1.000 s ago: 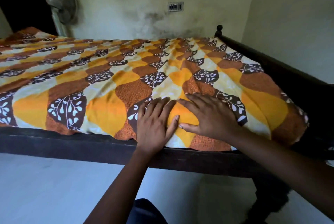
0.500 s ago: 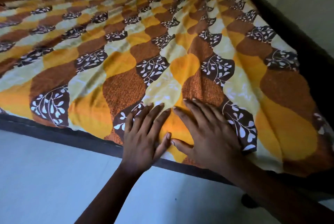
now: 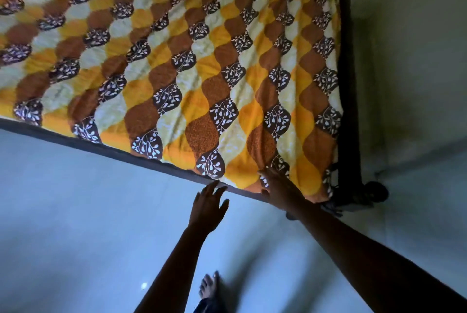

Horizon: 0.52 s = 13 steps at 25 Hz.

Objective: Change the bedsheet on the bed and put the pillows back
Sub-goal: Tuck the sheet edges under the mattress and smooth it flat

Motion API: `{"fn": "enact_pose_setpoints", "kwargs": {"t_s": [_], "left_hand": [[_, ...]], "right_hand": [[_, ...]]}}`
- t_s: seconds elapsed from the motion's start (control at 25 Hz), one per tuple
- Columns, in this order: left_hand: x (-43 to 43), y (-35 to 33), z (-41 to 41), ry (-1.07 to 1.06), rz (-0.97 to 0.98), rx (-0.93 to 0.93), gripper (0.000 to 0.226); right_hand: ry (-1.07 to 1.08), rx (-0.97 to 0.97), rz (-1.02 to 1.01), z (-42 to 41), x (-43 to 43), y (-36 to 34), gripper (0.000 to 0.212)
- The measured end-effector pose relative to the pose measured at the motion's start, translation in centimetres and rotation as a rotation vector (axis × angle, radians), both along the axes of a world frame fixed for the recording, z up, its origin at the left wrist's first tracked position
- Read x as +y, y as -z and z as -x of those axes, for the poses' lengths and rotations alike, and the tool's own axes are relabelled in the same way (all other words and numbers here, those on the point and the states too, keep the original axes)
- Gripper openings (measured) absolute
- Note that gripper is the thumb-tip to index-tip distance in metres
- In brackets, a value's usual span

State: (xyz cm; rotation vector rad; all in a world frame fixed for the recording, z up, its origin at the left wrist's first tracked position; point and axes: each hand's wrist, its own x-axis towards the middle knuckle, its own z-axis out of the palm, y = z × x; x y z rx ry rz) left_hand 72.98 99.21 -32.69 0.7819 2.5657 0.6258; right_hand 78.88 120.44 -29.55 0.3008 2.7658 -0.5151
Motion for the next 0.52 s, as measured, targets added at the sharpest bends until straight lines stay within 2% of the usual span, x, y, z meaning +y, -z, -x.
{"fn": "enact_pose_setpoints", "kwargs": {"t_s": [0.12,0.24,0.52], "left_hand": [[-0.9,-4.2,-4.5,-0.172,-0.128,-0.17,0.048],[1.5,-7.0,-7.7,-0.287,-0.253,-0.265,0.033],[15.6,-10.3,-10.2,-0.289,-0.334,-0.223,0.031]], "right_hand": [[0.024,0.044,0.066,-2.9,2.0,-5.8,0.05],[0.03,0.094,0.116,-4.8,5.4,-10.0,0.048],[0.011,0.124,0.199,-6.8,17.6,-12.4,0.046]]}}
